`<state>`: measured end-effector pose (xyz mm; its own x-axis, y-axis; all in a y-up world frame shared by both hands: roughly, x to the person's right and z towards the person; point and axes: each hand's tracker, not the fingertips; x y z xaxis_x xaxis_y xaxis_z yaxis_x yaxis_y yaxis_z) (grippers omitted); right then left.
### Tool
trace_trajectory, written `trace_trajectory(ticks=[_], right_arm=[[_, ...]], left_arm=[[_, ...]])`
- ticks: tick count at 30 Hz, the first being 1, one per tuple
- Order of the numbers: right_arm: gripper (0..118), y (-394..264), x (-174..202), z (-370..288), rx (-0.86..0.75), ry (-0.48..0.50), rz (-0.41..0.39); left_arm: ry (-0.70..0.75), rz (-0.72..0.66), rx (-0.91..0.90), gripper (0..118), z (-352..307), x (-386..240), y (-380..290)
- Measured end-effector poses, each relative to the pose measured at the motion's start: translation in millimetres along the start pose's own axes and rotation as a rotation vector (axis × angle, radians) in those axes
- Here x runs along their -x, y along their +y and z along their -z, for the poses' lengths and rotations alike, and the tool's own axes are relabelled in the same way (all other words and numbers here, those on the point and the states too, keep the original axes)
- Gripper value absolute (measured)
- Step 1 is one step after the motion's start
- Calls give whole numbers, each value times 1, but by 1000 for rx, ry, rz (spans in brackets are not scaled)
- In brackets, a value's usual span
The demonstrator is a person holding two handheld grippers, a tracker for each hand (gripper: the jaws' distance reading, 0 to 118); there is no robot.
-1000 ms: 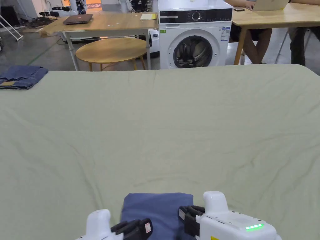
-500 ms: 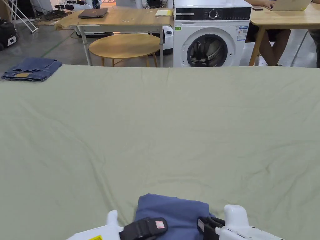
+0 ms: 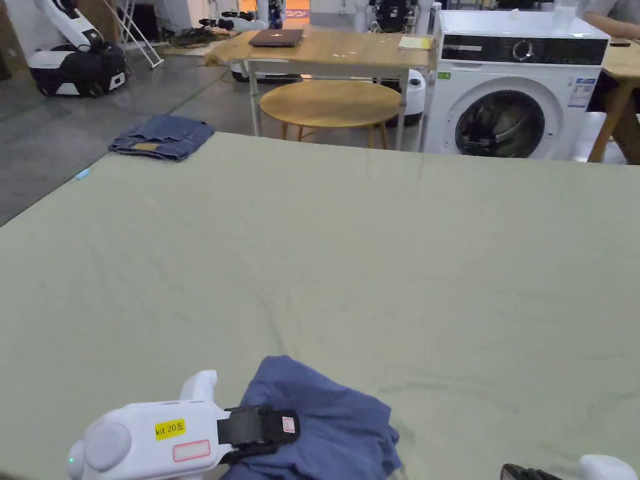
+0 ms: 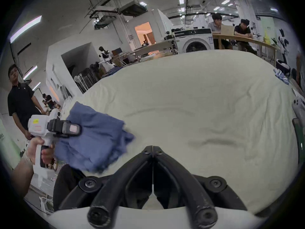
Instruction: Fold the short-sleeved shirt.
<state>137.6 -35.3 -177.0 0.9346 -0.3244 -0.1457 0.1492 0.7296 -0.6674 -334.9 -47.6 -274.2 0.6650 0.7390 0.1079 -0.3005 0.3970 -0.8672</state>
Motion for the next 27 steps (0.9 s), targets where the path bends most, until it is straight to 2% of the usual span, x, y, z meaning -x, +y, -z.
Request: trace_trajectory(ticks=[6,9,15,16,17,18,19,21,24,25,27], right_arm=[[0,-5,28,19,24,-8,-18],[0,-7,40,24,37,-15,-52],[0,-4,46,31,50,-22,-61],[0,-3,47,32,52,-21,-60],[0,-2,47,32,55,-21,-61],[0,0,47,32,57,-22,-67],[0,1,48,32,57,-22,-77],[0,4,50,29,51,-21,-91],[0,6,49,23,36,-13,-93],[0,6,49,21,32,-13,-91],[0,6,48,16,24,-17,-84]], left_arm=[[154,-27,-27,31,-91,85,88],[169,-32,-32,31,-125,136,131],[210,-78,-39,31,-145,163,128],[210,-102,-54,38,-147,165,125],[229,-97,-72,67,-153,165,123],[243,-81,-103,90,-162,166,122],[253,-86,-145,100,-173,164,123],[281,-124,-207,100,-196,165,122],[366,-106,-270,100,-225,158,119],[384,-99,-278,89,-229,152,116],[422,-56,-282,8,-230,135,110]])
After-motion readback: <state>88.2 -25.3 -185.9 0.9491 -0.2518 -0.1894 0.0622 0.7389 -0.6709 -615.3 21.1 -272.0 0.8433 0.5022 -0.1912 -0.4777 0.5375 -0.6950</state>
